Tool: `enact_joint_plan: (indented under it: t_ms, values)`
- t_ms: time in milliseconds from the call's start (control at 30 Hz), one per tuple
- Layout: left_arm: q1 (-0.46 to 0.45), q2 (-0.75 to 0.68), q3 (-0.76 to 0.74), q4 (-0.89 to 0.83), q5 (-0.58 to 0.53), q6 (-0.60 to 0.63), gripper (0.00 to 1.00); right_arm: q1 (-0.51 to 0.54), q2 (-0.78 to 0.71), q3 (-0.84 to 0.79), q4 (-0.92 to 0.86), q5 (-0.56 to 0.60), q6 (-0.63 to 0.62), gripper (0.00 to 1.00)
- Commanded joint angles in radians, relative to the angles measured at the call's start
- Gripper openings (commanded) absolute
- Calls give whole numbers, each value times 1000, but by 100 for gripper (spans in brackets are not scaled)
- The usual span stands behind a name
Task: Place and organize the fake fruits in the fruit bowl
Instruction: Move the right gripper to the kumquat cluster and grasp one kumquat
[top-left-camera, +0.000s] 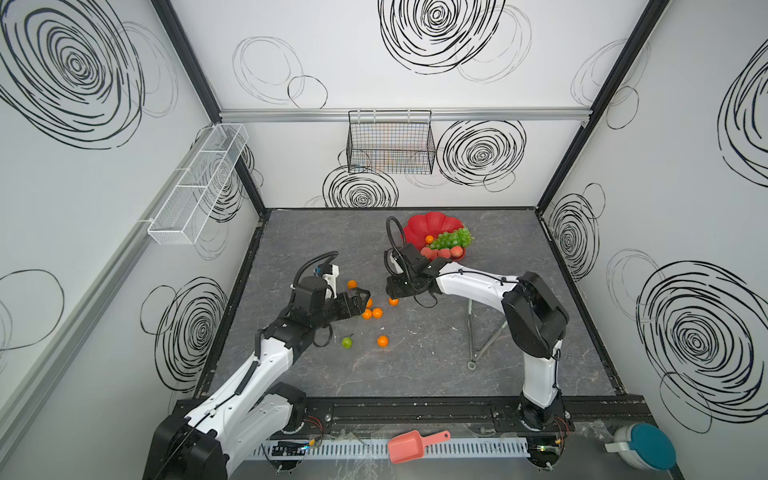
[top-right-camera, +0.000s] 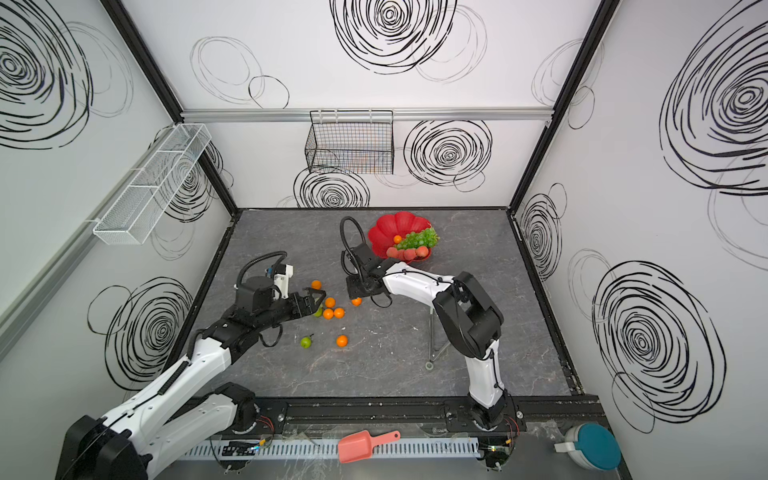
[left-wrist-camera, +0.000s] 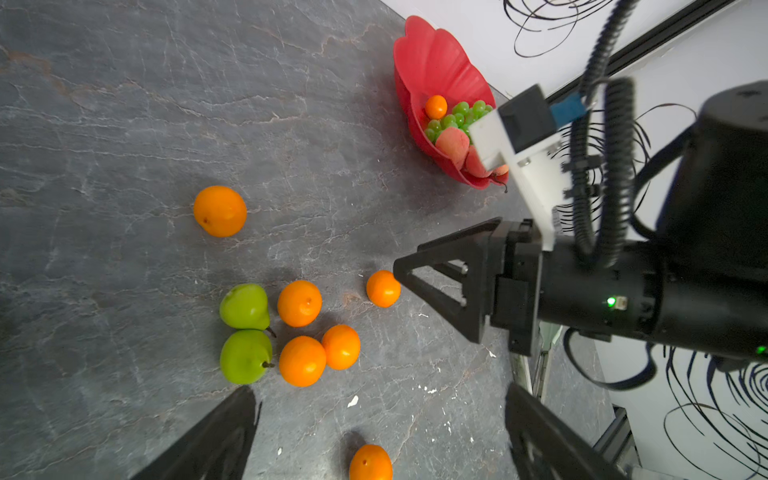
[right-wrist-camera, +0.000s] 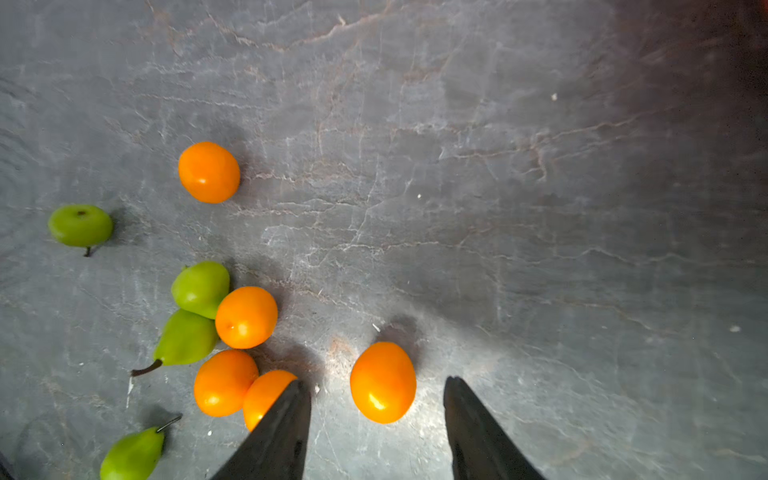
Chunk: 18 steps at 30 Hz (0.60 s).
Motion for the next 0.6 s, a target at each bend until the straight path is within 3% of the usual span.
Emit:
enact_joint_plan:
  t_ms: [0, 567]
  values:
    - [22, -16, -4, 58, 34, -9, 96, 10, 36, 65, -68, 44, 12, 56]
    - [54, 6, -17, 93, 77, -3, 96, 39, 131, 126, -141, 25, -9, 54]
